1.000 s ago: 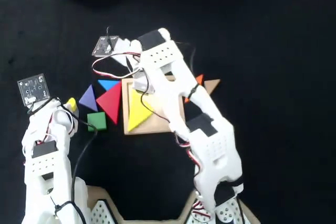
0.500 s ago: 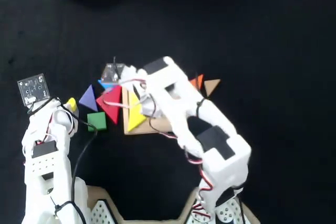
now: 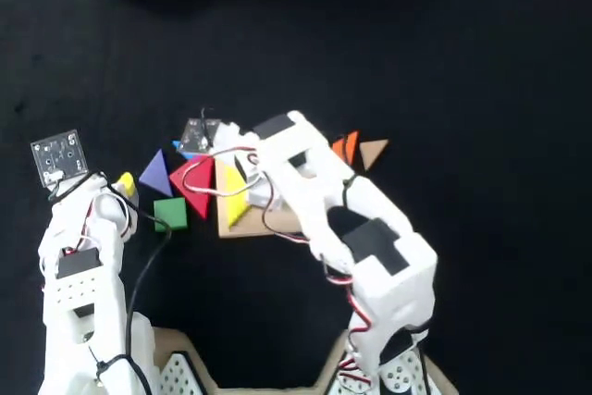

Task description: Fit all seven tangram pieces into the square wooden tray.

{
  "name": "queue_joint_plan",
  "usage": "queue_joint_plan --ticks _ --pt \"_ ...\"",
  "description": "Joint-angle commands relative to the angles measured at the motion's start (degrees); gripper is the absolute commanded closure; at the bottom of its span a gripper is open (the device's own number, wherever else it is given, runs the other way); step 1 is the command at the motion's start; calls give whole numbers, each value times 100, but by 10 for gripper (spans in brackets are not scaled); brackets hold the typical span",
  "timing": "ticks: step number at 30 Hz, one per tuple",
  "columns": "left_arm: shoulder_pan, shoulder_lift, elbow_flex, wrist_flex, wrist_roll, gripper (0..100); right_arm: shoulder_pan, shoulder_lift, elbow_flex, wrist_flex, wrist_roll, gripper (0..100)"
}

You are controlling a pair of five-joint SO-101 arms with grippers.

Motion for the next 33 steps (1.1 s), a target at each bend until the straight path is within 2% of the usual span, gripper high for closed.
queue_joint_plan --ticks 1,8,15,19,25,28,33 --pt "57 -44 -40 -114 44 791 26 92 -866 -18 -167 988" --pt "57 -44 -40 -114 44 791 88 -453 -1393 923 -369 988" --pt "75 0 -75 -79 44 791 246 -2220 -778 1477 -484 988" --pt "347 9 -136 105 0 786 440 -3134 330 1073 -914 988" --pt "1604 53 -1736 2242 0 785 1512 -3811 1886 132 -1609 988" --pt "2202 369 -2484 2980 0 785 1978 -3811 2457 -387 -1969 987" --pt "2404 1468 -3178 3015 35 766 2136 -3820 3521 -1644 -2514 987"
